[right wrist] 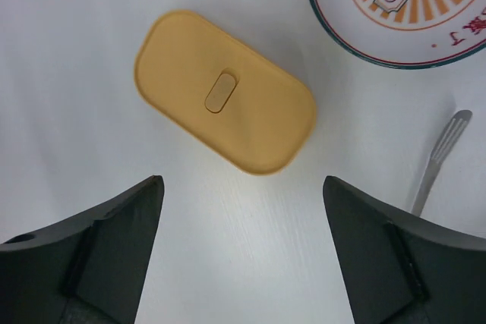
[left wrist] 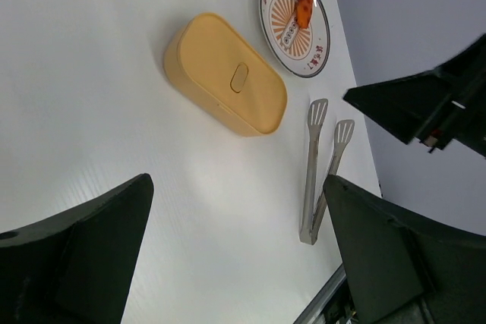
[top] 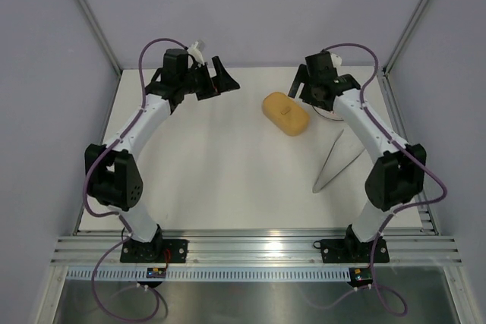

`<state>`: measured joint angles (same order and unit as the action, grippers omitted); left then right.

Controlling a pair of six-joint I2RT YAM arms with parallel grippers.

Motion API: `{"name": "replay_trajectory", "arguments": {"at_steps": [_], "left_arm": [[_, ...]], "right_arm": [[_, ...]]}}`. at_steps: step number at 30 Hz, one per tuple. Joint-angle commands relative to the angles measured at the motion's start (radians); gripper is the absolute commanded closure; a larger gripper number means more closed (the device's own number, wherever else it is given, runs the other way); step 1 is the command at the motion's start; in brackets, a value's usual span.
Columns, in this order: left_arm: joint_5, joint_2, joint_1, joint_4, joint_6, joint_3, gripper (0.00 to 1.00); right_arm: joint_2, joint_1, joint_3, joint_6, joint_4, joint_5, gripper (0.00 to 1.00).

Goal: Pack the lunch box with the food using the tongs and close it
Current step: Reset both arms

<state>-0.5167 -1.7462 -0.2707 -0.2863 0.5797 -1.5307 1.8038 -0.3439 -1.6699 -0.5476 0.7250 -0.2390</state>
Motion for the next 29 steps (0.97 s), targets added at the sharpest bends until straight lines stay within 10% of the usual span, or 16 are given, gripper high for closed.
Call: {"name": "replay_trajectory", "arguments": {"at_steps": [1,17,29], "left_arm": [[0.050,0.134,0.001,-0.046,-0.064,0.029,0.01],[0.317,0.712,-0.001,-0.387,-0.221,0.397,0.01],[0.394,0.835,-0.001,-0.450,-0.247,0.461,0.01]], "right_arm": [[-0.200,0.006,0.116,0.000,-0.016,-0.112,0.05],[-0.762,0.006,0.654,-0.152,0.240,-0.247,0.01],[-0.908,0.006,0.705,-0.179,0.271,-0.269,0.01]]}}
